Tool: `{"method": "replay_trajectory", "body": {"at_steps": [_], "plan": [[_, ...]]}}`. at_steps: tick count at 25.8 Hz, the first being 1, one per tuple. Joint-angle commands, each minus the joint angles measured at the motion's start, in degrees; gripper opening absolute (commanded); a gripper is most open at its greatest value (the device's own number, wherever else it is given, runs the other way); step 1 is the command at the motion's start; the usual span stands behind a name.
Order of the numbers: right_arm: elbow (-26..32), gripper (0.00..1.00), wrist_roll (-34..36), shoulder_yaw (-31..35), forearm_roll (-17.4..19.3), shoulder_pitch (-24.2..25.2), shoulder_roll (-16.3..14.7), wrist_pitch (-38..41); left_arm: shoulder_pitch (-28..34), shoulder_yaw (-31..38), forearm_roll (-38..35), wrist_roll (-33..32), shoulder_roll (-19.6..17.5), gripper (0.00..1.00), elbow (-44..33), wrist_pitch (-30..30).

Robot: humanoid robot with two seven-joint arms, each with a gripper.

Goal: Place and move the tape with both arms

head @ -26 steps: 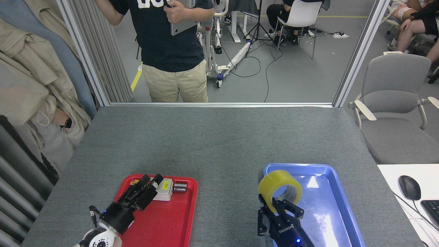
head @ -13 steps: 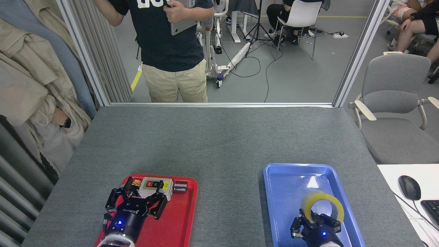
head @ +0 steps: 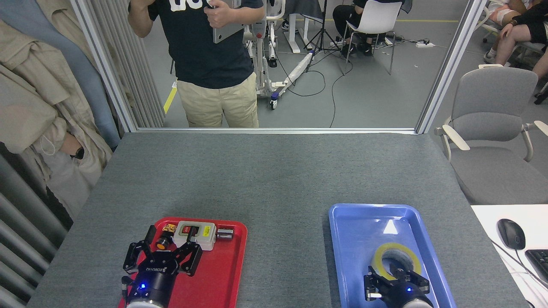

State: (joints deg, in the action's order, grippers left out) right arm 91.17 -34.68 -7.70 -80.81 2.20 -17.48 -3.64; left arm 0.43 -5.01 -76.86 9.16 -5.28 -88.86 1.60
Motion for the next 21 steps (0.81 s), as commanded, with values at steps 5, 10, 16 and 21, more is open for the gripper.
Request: {"method": "replay_trajectory", "body": {"at_steps": [5, 10, 16, 21], "plan": [[0.6, 0.99, 8.8, 1.4, 0.4, 0.3, 0.1, -0.1, 1.1, -0.3, 0.0, 3.9, 2.0, 1.00, -1.2, 2.4], [0.7, 0.99, 34.9, 3.3, 0.5, 0.8, 0.8, 0.1, 0.9, -0.3, -0.3, 3.3, 2.3, 1.00, -0.5, 2.1], [0.2, 0.98, 40.0, 3.4, 0.6, 0.9, 3.1, 0.1, 1.4, 0.0, -0.2, 2.8, 0.8, 1.00, 1.6, -3.5], [0.2, 0.99, 39.9, 3.4, 0.6, 1.1, 3.2, -0.1, 2.8, 2.0, -0.2, 2.6, 0.7, 1.00, 0.5, -4.8]]}}
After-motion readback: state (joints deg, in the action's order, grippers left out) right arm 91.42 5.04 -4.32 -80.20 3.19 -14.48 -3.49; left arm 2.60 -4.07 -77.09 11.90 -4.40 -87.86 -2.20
